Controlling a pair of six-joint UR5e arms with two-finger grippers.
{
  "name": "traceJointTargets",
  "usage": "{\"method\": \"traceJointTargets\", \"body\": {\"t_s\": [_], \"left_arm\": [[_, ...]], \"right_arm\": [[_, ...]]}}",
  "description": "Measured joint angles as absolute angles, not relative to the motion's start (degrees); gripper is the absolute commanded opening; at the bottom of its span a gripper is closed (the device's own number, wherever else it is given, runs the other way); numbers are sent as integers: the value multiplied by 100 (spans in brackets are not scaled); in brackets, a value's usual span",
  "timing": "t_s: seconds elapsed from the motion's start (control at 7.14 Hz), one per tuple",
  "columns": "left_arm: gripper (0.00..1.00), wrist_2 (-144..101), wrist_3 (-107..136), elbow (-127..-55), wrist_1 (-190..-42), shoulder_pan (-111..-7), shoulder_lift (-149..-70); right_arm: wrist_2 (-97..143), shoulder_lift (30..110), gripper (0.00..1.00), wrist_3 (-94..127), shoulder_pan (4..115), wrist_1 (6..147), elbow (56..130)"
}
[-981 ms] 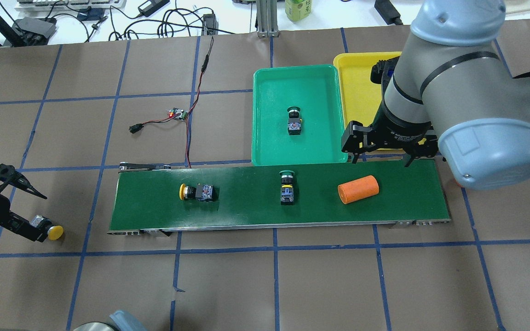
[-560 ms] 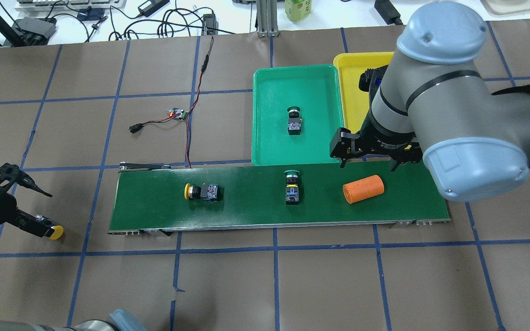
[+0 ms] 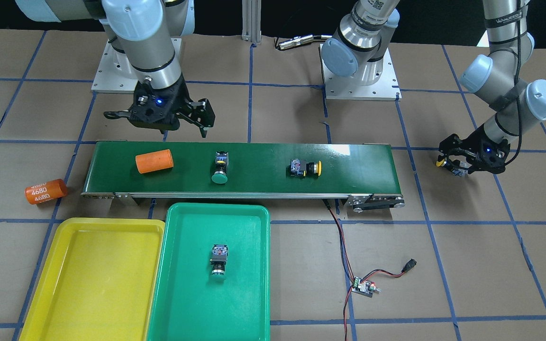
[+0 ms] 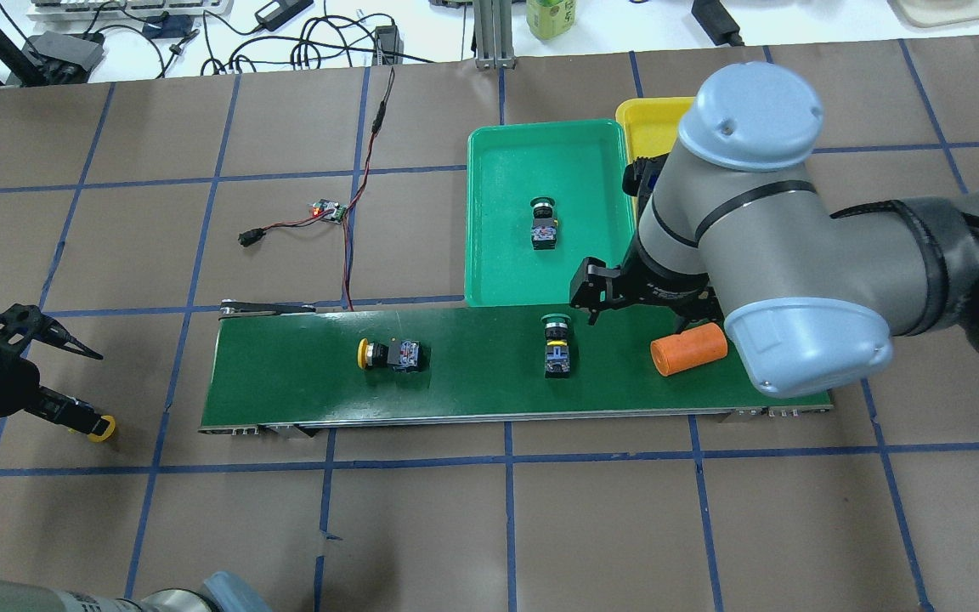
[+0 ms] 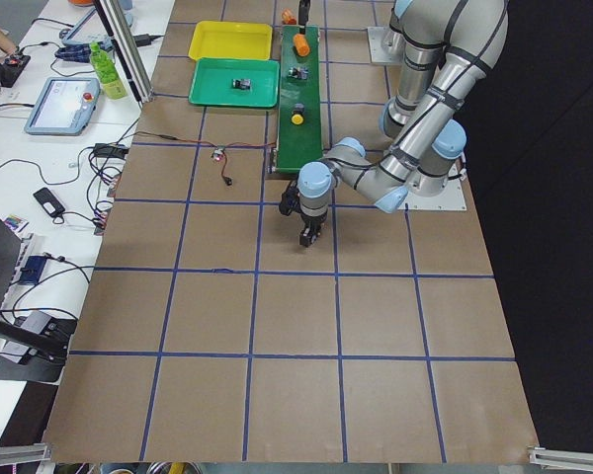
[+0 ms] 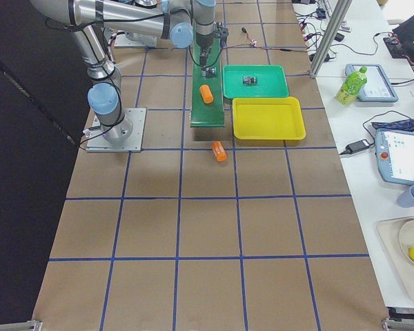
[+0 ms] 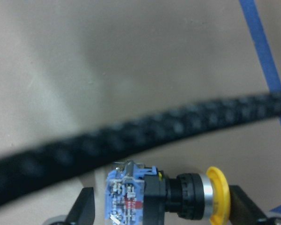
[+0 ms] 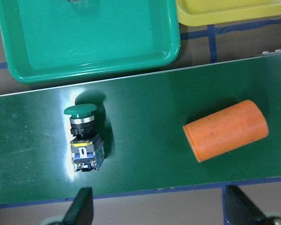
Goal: Sort buttons by color to trays
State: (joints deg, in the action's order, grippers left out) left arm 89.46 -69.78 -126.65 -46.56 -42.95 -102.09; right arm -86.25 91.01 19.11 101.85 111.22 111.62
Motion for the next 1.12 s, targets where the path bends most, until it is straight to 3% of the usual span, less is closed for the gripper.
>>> {"method": "traceJointTargets", "body": {"t_s": [0.14,0.56,0.84,0.98,1.12], "left_arm": [[0,8951,-6947,-12664,-4607,-4294,-10219],[0,8964,-6427,-12597,-4581,-4481,-9925],[0,8984,-4877,-12381,-4923,-5426,-9510],[0,8914,-3733,-12275,-5221,-6008,-9355],[0,8738,-2557,-12218,-5412,-6560,-9268]], "right_arm": [[-8649,8879,100,2065,10382,11318,11165],[-8649,8577,100,2334,10573,11547,11388],[-8653,8334,100,2398,10574,11787,11519],[-8661,8203,45,2470,10574,11860,11538],[-8655,8095,10,2530,10572,11870,11545]]}}
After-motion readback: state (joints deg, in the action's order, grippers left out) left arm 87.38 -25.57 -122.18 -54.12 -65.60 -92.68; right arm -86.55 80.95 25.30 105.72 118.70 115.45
